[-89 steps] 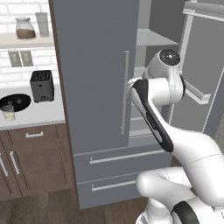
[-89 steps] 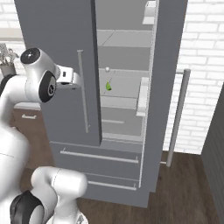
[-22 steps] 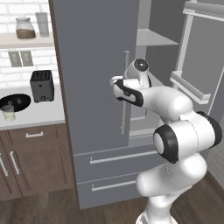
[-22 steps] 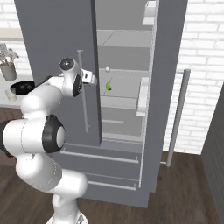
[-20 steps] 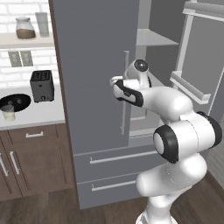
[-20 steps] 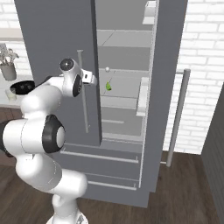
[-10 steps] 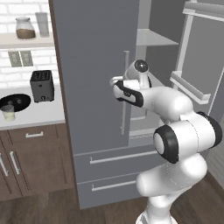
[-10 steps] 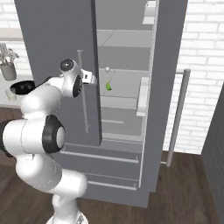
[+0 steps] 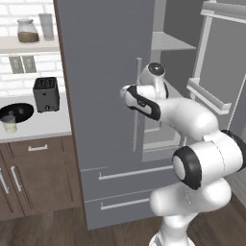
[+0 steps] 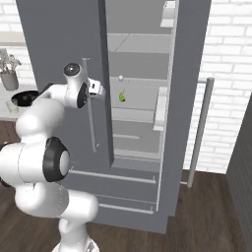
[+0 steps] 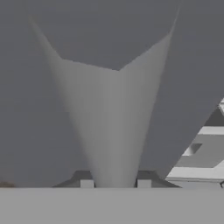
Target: Grab a lemon wedge from the fridge and one ice cube from the ice bowl, and put them in the glass of lemonade.
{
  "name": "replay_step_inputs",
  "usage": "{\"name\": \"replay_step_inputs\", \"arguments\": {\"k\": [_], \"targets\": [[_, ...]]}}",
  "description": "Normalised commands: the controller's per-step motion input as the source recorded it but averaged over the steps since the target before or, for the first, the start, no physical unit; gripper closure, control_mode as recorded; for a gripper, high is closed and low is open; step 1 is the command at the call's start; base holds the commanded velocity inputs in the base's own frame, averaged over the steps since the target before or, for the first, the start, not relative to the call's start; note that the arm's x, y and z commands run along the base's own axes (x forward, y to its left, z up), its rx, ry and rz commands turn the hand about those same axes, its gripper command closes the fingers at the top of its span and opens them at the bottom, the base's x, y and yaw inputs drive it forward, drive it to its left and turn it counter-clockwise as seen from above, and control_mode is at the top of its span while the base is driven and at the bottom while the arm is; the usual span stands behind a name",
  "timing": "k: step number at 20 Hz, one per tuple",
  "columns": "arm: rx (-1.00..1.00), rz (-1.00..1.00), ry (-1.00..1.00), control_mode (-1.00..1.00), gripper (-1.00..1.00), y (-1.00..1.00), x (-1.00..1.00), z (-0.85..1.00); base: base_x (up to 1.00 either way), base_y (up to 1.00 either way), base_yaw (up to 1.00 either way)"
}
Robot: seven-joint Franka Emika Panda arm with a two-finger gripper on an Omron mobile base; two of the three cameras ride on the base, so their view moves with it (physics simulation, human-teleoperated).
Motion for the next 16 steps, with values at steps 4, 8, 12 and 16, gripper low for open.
{"name": "replay_step_inputs", "arguments": {"k": [4,8,12,16], "targets": [[0.00,0.10,0.00,-1.00,1.00,0.41,-0.76,0.24,0.00,0.00,0.00],[0.00,0.12,-0.07,-1.00,1.00,0.43,-0.92,0.32,0.00,0.00,0.00],[0.00,0.11,-0.10,-1.00,1.00,0.46,-0.99,0.53,0.00,0.00,0.00],[0.00,0.10,-0.13,-1.00,1.00,0.47,-0.98,0.64,0.00,0.00,0.00]]}}
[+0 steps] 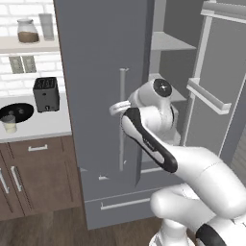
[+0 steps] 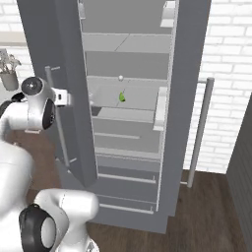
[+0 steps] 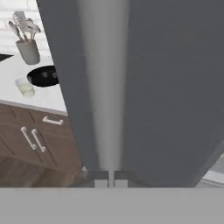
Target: Grab a lemon wedge from the fridge and one ice cube from the ice bowl, and put them in the glass of lemonade.
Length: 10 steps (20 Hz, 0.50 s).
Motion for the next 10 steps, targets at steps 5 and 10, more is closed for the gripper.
{"name": "replay_step_inputs", "arguments": {"k": [5,10], "targets": [[0.00,0.05,-0.12,-1.00,-1.00,0.14,-1.00,0.78,0.00,0.00,0.00],[0.02,0.04,-0.03,-1.00,-1.00,-0.19,-0.91,0.96,0.00,0.00,0.00]]}}
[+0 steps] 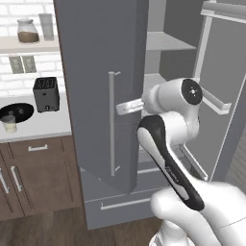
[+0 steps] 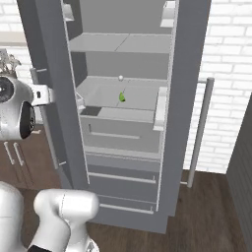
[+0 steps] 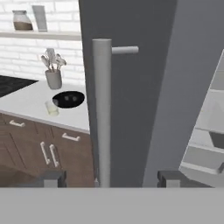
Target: Grab a lemon wedge from the fridge and one ice cube from the ice bowl, and put them in the glass of lemonade.
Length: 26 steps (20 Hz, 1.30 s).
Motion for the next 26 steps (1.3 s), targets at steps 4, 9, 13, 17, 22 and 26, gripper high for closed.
{"name": "replay_step_inputs", "arguments": {"k": [4,9,13,17,22,26], "targets": [[0.05,0.03,0.01,-1.00,-1.00,-0.54,-0.46,1.00,0.00,0.00,0.00],[0.01,0.11,0.09,-1.00,-1.00,-0.63,-0.03,0.65,0.00,0.00,0.00],[0.06,0.28,0.02,-1.00,-1.00,-0.26,0.63,-0.22,0.00,0.00,0.00],[0.09,0.36,0.00,-1.00,-1.00,-0.01,0.91,-0.18,0.00,0.00,0.00],[0.05,0.35,0.03,-1.00,-1.00,0.00,0.67,-0.04,0.00,0.00,0.00],[0.00,0.17,0.26,-1.00,-1.00,0.00,0.27,0.00,0.00,0.00,0.00]]}}
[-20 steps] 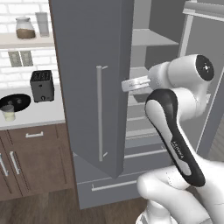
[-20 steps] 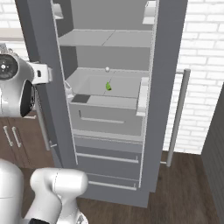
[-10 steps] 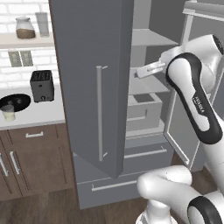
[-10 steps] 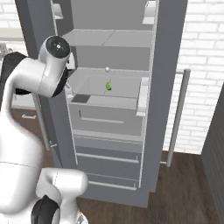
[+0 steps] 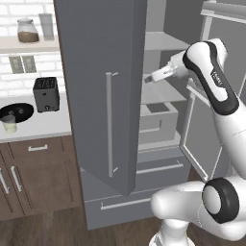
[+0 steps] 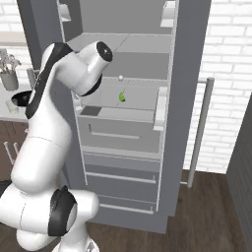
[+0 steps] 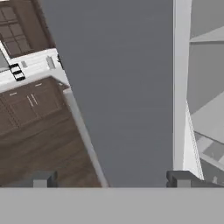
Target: Grab a lemon wedge from the fridge and one ice cube from the ice bowl, and put them in the glass of lemonade.
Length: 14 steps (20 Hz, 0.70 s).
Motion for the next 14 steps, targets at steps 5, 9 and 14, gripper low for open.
{"name": "replay_step_inputs", "arguments": {"k": [5,9,14], "targets": [[0.00,0.08,0.24,-1.00,-1.00,0.07,0.31,-0.01,0.00,0.00,0.00],[0.00,0.03,0.00,-1.00,-1.00,0.04,0.40,-0.25,0.00,0.00,0.00],[0.03,0.04,-0.19,-1.00,-1.00,0.02,0.20,-0.29,0.00,0.00,0.00]]}}
